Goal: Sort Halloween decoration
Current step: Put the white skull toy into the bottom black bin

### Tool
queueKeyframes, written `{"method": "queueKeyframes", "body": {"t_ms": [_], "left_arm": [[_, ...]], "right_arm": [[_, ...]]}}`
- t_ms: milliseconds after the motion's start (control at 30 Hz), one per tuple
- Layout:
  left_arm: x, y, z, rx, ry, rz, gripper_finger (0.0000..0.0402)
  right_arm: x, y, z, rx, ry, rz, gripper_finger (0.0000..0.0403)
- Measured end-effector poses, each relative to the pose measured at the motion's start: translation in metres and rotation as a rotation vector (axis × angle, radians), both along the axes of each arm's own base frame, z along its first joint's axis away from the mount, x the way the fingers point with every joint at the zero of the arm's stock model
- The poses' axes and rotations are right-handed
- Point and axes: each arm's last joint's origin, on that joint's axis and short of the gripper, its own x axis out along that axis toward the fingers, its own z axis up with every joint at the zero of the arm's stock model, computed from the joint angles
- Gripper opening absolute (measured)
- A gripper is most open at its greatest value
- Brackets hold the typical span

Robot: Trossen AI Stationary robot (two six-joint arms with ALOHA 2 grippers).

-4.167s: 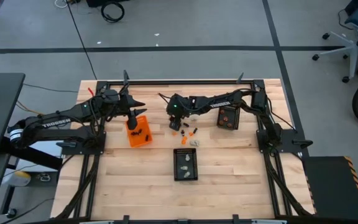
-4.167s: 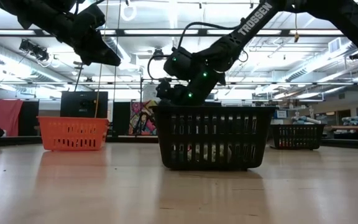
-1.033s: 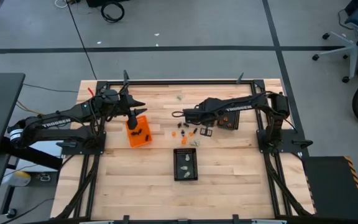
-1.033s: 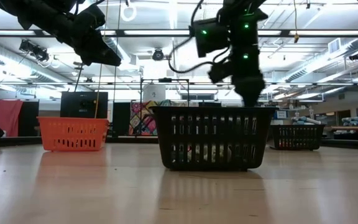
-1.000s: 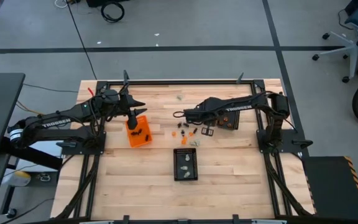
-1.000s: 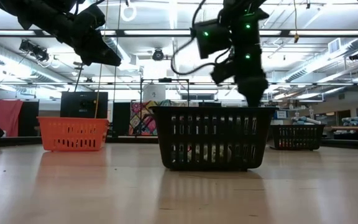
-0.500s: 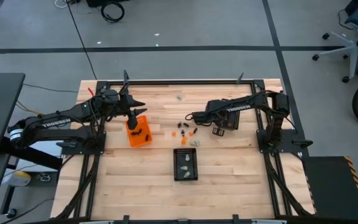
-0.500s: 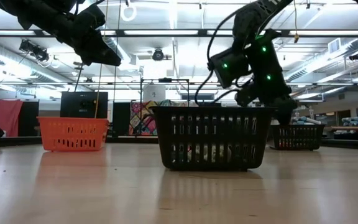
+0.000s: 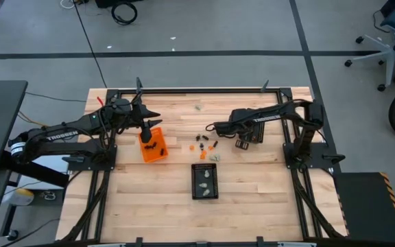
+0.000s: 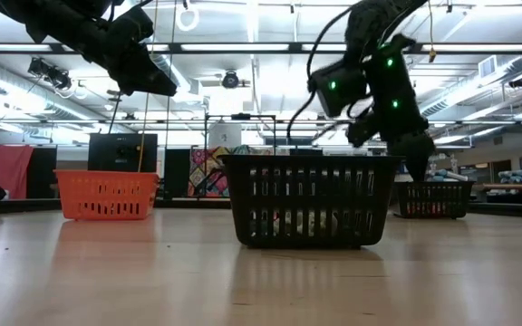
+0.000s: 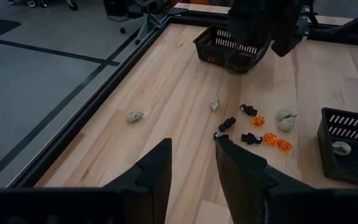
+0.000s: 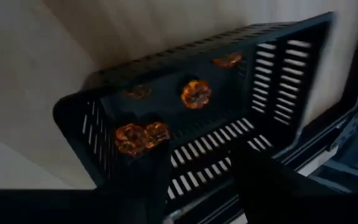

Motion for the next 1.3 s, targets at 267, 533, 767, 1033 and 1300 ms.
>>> {"method": "queueKeyframes", "body": {"t_ms": [267,533,767,1033,1300], "left_arm": [[0.001,0.000,0.002,0.008,-0.019,0.001,0.0132],[0.001,0.000,0.002,0.012,-0.019,-0.001,0.0132],[0.001,0.000,0.002,0.014,-0.017,-0.002,0.0132],[0.001,0.000,0.003,0.022,-0.026,-0.004,0.0132],[0.001,0.001,0.003,0.024,-0.031,-0.004,0.0132]], "right_arm": [[0.001,0.006,0.033,-0.183,-0.226,0.027,0.0170],[0.031,0.018,0.033,-0.149,-0.490,0.214,0.0170],[0.040,0.014,0.016,-0.043,-0.652,0.295,0.0170],[0.043,-0.002,-0.004,-0.004,-0.861,0.326,0.0188],[0.035,-0.023,-0.017,-0.022,-0.952,0.309,0.0212]]}}
